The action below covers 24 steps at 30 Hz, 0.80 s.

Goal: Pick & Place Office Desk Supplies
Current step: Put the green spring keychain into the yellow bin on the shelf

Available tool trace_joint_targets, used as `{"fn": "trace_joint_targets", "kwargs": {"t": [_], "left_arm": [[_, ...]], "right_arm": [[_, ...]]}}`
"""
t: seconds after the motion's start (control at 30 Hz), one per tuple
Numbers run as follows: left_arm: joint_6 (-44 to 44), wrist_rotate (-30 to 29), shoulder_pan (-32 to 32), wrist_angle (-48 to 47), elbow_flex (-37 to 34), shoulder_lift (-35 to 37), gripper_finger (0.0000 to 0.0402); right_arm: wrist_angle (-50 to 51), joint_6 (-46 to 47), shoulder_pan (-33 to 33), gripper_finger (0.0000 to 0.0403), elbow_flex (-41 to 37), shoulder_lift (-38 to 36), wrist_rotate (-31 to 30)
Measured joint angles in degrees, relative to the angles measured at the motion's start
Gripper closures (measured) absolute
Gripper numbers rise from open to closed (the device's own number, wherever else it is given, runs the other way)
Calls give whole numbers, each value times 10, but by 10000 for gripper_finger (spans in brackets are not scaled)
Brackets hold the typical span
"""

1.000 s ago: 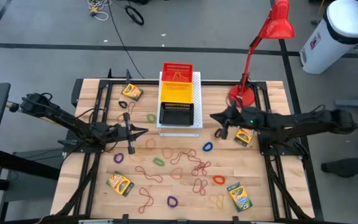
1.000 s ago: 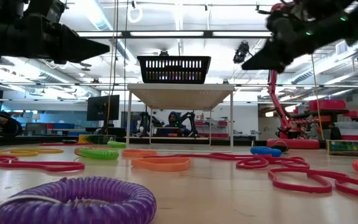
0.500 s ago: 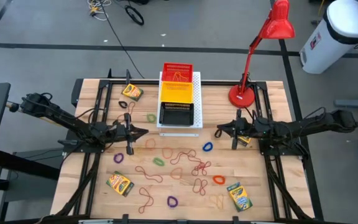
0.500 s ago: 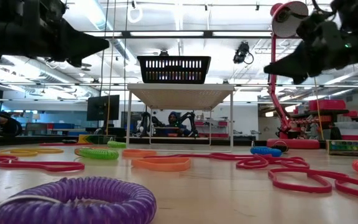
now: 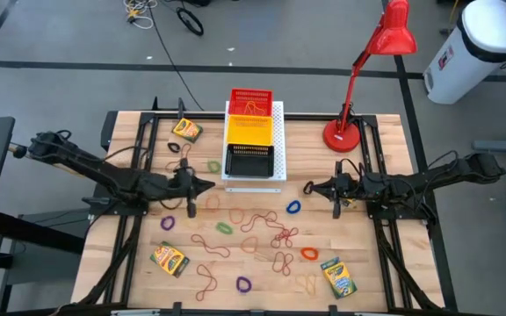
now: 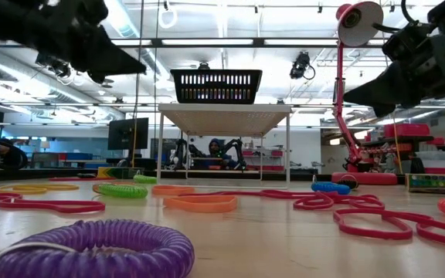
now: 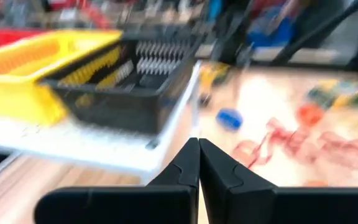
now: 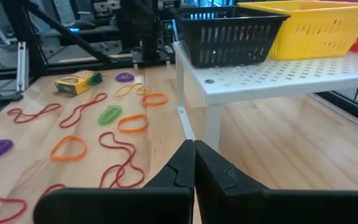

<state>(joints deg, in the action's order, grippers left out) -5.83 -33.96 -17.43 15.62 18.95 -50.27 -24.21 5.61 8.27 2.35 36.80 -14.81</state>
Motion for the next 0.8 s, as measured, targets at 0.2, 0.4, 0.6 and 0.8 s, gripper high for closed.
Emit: {"fn": "trace_joint_targets", "kwargs": {"t": [0.2,0.4,0.6,0.8], "left_arm": [[-125,-34,14,-315,107,17,395],[-261,-36,20,-492,113,32,395],[-310,-27,93,-484,71,25,359],[-226,83,228,-343,34,5,303]], "right_arm": [[0,0,0,398,0,0,0],[0,0,0,398,0,0,0],[1,0,0,398,0,0,0],[1,0,0,398,0,0,0]]}}
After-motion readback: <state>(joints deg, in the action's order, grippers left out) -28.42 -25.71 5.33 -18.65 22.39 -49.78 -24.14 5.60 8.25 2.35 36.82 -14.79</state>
